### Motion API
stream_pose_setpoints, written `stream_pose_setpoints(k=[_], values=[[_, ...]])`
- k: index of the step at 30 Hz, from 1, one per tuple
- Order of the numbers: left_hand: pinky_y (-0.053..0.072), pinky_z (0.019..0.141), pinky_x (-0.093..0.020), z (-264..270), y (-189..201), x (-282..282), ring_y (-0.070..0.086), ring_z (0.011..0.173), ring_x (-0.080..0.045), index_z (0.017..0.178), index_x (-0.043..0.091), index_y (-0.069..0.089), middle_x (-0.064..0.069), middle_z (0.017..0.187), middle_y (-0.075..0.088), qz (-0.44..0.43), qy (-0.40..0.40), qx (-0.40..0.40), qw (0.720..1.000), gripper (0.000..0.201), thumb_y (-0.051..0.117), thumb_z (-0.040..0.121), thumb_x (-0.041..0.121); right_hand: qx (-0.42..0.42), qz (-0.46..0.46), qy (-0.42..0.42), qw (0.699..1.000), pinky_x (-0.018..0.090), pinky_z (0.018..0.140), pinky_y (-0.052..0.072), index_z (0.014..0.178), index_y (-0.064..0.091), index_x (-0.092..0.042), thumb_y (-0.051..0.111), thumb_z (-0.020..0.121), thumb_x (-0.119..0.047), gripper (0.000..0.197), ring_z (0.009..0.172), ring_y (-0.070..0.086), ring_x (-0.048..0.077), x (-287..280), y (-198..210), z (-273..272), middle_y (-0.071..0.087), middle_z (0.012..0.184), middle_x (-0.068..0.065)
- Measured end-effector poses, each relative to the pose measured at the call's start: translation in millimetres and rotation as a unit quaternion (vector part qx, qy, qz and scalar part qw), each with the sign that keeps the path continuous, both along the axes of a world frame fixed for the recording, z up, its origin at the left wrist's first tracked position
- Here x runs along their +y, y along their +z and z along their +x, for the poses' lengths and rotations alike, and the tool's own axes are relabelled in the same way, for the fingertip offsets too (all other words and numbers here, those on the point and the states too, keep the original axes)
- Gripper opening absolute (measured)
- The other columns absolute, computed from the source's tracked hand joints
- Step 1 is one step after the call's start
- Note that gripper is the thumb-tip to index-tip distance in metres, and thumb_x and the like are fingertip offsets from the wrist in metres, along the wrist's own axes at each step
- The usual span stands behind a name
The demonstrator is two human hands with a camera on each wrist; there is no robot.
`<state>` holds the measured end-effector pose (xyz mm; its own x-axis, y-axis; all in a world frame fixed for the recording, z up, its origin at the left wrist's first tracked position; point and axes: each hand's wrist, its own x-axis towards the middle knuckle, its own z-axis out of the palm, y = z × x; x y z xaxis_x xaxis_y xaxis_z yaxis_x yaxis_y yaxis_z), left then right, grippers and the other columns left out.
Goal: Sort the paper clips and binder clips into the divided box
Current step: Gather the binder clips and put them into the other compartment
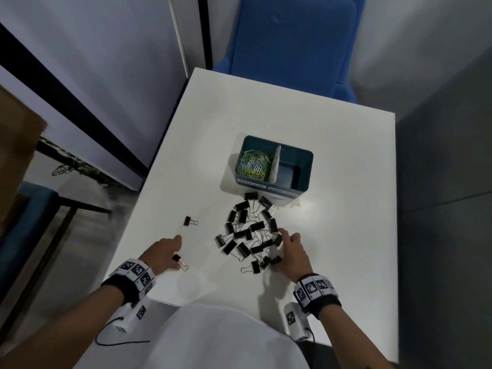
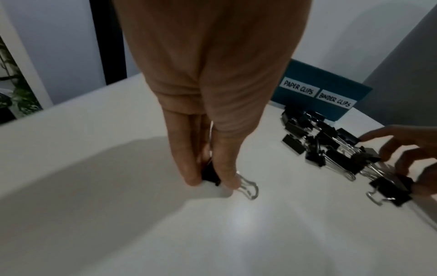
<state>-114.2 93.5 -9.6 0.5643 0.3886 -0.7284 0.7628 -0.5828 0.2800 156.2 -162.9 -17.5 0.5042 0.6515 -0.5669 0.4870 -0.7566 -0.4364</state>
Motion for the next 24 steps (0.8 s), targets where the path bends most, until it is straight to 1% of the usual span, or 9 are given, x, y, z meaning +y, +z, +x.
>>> stream_pose_setpoints(k=[2,4,7,10,12,15,18,20,24], values=[[0.036,0.058,-0.026,13,-4,-11,0.054,0.074,-0.017,0.081,0.024,0.039,0.001,0.085,0.059,-0.014,0.006,-0.039,0.999,0.041,0.078,0.072,0.022,0.003,0.015,-0.008,1.0,0.036,0.064,0.053,0.133,0.032,-0.028,0.08,0.067,-0.019,0.083,0.086,0.054,0.025,7,0,-6,0.033,0.112,0.001],[0.039,0.063,-0.029,30,-6,-24,0.054,0.075,-0.018,0.079,0.026,0.039,0.004,0.083,0.056,-0.038,0.005,-0.085,0.996,0.039,0.077,0.073,0.019,0.006,0.037,-0.024,0.999,0.04,0.069,0.056,0.131,0.036,-0.022,0.074,0.074,-0.017,0.069,0.084,0.058,0.028,13,0,-11,0.037,0.112,0.004],[0.044,0.067,-0.03,53,-5,-39,0.053,0.075,-0.017,0.089,0.027,0.052,0.011,0.079,0.051,-0.077,0.046,-0.179,0.98,0.031,0.074,0.075,0.01,0.024,0.074,-0.034,0.996,0.044,0.075,0.056,0.131,0.039,-0.019,0.069,0.081,-0.019,0.058,0.081,0.056,0.024,17,-2,-17,0.039,0.11,0.004],[0.048,0.068,-0.031,62,4,-36,0.058,0.087,-0.016,0.109,0.023,0.057,0.005,0.095,0.054,0.058,0.076,-0.243,0.965,0.034,0.075,0.08,0.022,0.004,0.068,-0.036,0.997,0.04,0.075,0.054,0.131,0.039,-0.023,0.069,0.08,-0.03,0.059,0.097,0.053,0.024,18,3,-11,0.042,0.114,0.003],[0.05,0.07,-0.038,58,9,-23,0.052,0.105,-0.023,0.127,0.019,0.045,-0.005,0.114,0.048,0.162,0.095,-0.176,0.966,0.061,0.074,0.078,0.042,-0.019,0.053,-0.043,0.997,0.037,0.076,0.05,0.135,0.036,-0.025,0.071,0.077,-0.036,0.069,0.111,0.046,0.024,20,8,-3,0.04,0.124,0.004],[0.048,0.081,-0.044,46,6,-7,0.044,0.116,-0.031,0.14,0.018,0.025,-0.01,0.126,0.035,0.146,0.129,-0.049,0.98,0.096,0.067,0.069,0.068,-0.024,0.052,-0.043,0.997,0.043,0.09,0.049,0.144,0.029,-0.025,0.073,0.077,-0.044,0.083,0.13,0.034,0.026,34,14,10,0.03,0.145,0.005],[0.047,0.088,-0.043,45,0,-16,0.039,0.123,-0.028,0.147,0.018,0.018,-0.008,0.135,0.029,0.098,0.052,-0.051,0.993,0.109,0.066,0.065,0.073,-0.035,0.053,-0.003,0.998,0.05,0.106,0.039,0.15,0.02,-0.024,0.071,0.077,-0.054,0.094,0.142,0.021,0.028,60,15,18,0.015,0.159,0.005],[0.044,0.095,-0.044,52,-1,-32,0.029,0.132,-0.027,0.151,0.021,0.004,-0.008,0.147,0.019,0.101,-0.009,-0.051,0.994,0.12,0.064,0.063,0.077,-0.053,0.054,0.045,0.996,0.052,0.109,0.037,0.151,0.018,-0.026,0.069,0.075,-0.059,0.098,0.142,0.02,0.029,81,14,18,0.013,0.159,0.004],[0.022,0.112,-0.052,65,-7,-60,0.003,0.146,-0.031,0.146,0.032,-0.025,-0.007,0.159,-0.015,0.122,-0.081,-0.041,0.988,0.135,0.059,0.055,0.085,-0.085,0.009,0.109,0.99,0.056,0.111,0.029,0.152,0.012,-0.031,0.061,0.073,-0.072,0.102,0.145,0.016,0.033,114,9,11,0.018,0.159,0.006]])
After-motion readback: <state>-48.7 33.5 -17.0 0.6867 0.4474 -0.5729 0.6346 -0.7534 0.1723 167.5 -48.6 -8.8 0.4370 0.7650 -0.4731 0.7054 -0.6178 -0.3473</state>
